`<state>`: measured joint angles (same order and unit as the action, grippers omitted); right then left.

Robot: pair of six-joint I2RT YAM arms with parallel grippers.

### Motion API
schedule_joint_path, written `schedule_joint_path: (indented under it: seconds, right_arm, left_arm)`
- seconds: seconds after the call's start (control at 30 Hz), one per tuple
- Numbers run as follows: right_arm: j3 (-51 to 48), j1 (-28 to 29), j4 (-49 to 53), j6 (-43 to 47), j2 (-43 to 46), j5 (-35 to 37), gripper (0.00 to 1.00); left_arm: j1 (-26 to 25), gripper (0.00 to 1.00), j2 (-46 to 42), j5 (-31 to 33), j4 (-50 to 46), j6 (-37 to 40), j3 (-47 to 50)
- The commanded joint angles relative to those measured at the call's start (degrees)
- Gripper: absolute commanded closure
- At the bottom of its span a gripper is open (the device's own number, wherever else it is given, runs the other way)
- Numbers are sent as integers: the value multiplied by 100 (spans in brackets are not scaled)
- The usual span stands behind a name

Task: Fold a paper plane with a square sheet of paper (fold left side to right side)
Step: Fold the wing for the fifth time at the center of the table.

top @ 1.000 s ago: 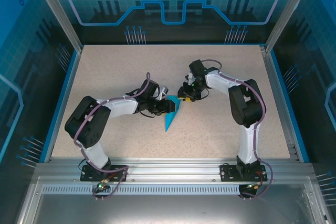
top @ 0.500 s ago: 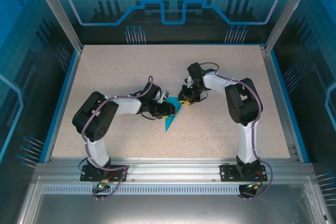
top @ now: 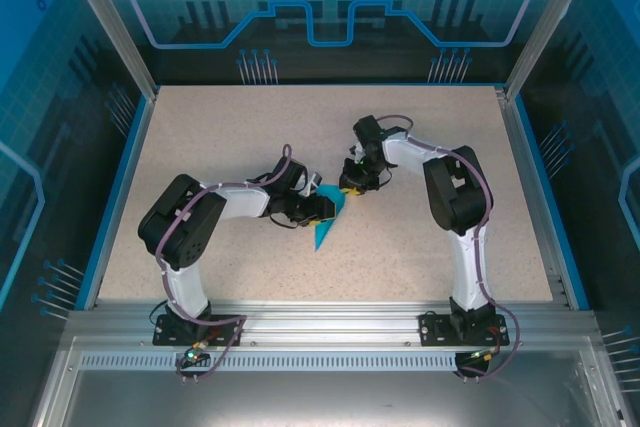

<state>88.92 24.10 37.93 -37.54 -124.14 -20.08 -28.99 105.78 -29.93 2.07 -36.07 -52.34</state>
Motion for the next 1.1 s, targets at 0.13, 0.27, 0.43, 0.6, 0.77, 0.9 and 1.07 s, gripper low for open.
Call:
schedule_joint_path:
  seconds: [0.13, 0.27, 0.43, 0.6, 0.77, 0.9, 1.07]
  right_arm:
    - [378, 67, 293, -43, -284, 329, 89]
    - [513, 59, 342, -60, -378, 366, 90]
    - [621, 50, 407, -82, -436, 478, 90]
    - [730, 24, 452, -137, -510, 564, 90]
    - [870, -7, 530, -164, -594, 687, 89]
    - [915, -10, 579, -144, -604, 783, 89]
    - [875, -10, 480, -139, -544, 690, 84]
  left_arm:
    - [-11, 57, 170, -14, -22, 22, 100]
    - [-18, 57, 189, -13, -15, 25, 110]
    - [-10, 56, 185, -25, 4, 28, 136]
    - [-18, 56, 180, -34, 31, 15, 152]
    - [-18, 56, 184, -33, 22, 22, 162]
    - [-19, 56, 189, -22, 22, 24, 158]
    - [-15, 56, 185, -9, 22, 24, 163]
